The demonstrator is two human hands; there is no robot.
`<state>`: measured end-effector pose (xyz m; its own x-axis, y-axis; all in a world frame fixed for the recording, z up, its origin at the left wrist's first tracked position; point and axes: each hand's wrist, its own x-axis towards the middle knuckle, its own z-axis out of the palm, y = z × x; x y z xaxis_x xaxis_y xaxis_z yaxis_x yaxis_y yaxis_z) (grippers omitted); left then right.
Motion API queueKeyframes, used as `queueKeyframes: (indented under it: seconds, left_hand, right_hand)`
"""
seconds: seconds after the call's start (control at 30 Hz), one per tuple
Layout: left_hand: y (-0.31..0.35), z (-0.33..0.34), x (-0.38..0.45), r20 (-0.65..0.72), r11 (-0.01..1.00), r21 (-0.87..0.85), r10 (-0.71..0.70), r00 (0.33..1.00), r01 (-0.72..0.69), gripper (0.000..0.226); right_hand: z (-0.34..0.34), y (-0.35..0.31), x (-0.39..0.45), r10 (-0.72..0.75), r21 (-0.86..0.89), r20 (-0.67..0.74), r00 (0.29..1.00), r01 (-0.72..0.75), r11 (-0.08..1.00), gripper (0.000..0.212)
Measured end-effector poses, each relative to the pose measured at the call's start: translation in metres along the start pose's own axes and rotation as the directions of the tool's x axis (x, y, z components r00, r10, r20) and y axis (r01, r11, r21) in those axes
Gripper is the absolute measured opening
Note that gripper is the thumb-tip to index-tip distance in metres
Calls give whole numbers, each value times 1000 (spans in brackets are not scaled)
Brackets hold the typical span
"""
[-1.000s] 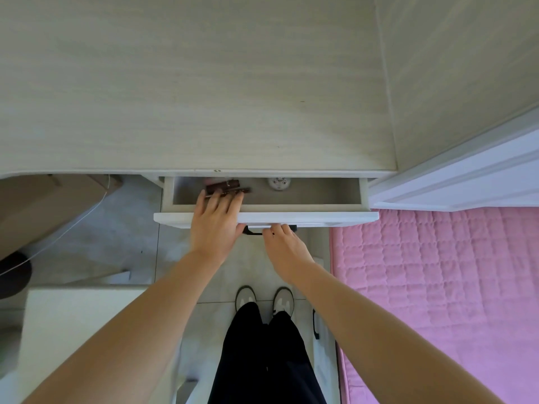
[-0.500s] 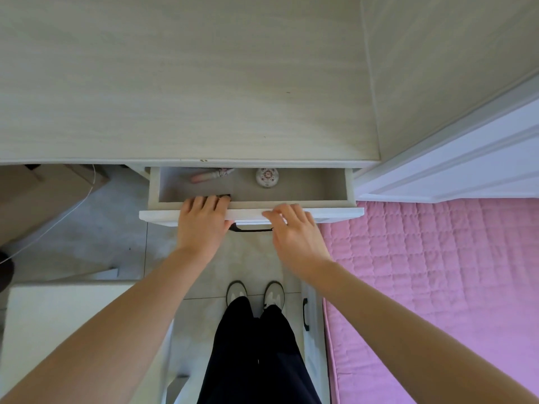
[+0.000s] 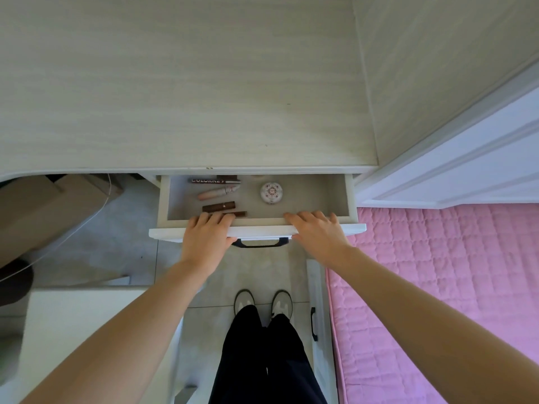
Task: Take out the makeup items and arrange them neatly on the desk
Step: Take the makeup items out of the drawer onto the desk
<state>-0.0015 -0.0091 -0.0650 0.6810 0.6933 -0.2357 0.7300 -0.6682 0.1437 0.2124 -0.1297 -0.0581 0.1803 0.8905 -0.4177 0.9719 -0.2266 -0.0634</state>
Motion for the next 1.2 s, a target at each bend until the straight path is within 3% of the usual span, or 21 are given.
queueKeyframes:
  seconds: [0.43, 0.73, 1.0, 1.2]
  left_hand:
    - [10, 11, -80, 96, 997, 37, 65, 993, -69, 49]
    - [17, 27, -136, 210, 999, 6, 37, 977, -39, 48]
    - [18, 30, -153, 174, 999, -38, 31, 984, -24, 50]
    - [14, 29, -148, 252, 996, -89, 11, 968, 11, 51]
  right_hand:
    - [18, -25, -72, -50, 3, 145, 988, 50, 999, 47]
    - [38, -44, -121, -86, 26, 223, 971, 82, 996, 51]
    - [48, -50, -135, -102, 27, 234, 967, 99, 995, 54]
    - [42, -41, -126, -160, 164, 309, 937, 113, 980, 52]
